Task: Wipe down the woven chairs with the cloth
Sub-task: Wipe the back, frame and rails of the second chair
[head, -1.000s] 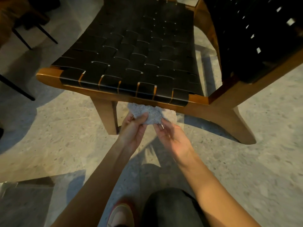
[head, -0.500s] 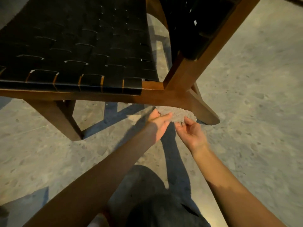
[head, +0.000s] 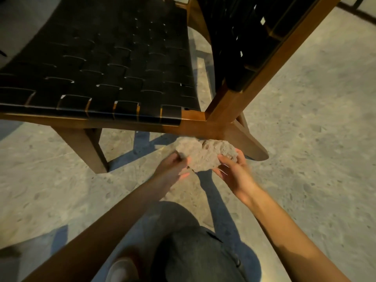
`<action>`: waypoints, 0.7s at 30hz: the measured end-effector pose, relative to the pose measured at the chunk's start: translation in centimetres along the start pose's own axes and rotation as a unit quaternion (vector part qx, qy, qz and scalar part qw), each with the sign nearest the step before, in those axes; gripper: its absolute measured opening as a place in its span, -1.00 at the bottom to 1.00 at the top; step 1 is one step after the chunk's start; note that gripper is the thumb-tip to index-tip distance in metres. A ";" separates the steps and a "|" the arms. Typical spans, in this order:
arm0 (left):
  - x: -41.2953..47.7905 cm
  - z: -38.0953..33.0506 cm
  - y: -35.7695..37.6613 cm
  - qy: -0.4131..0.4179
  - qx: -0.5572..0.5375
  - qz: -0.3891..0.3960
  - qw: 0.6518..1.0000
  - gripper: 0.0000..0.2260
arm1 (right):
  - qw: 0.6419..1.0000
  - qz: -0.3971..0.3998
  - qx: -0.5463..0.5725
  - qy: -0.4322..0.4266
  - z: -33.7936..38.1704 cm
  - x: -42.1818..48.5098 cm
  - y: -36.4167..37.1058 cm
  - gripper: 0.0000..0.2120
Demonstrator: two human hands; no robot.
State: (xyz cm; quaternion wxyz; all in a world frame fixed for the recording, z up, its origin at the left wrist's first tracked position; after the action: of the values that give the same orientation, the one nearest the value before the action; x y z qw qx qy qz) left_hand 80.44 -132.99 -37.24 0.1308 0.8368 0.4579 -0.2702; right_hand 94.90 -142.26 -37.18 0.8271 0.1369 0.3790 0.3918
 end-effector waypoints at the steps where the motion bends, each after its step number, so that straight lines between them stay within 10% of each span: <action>1: -0.9 0.3 -1.2 0.001 0.041 0.012 0.999 -0.84 | 0.998 0.013 -0.054 -0.018 0.6 -0.7 0.8 -0.77; 7: -3.7 0.1 -6.5 0.049 0.413 0.029 0.909 -0.77 | 0.889 0.092 -0.410 -0.179 4.3 -3.5 5.5 -0.79; 10: -5.0 -3.3 -7.5 0.164 0.404 -0.019 0.900 -0.91 | 0.794 0.168 -0.541 -0.223 4.1 -4.7 9.1 -0.71; 16: -6.1 -6.6 -5.6 0.322 0.468 0.056 0.821 -0.36 | 0.688 0.269 -0.622 -0.259 2.2 -5.2 14.4 -0.72; 21: -4.5 -6.4 -9.4 0.226 0.384 0.036 0.895 -0.75 | 0.694 0.281 -0.625 -0.220 2.0 -5.4 17.8 -0.66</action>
State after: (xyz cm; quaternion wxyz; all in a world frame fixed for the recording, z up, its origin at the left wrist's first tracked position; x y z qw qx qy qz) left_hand 72.71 -128.02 -29.12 -0.2978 0.8762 0.3059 -0.2239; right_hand 84.47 -134.50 -23.69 0.6328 -0.2297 -0.2022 0.7112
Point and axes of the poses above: each hand's wrist, its own x-axis towards the middle knuckle, its own y-axis out of the palm, z = x × y, the point moved 10 cm from there along x, towards the middle knuckle
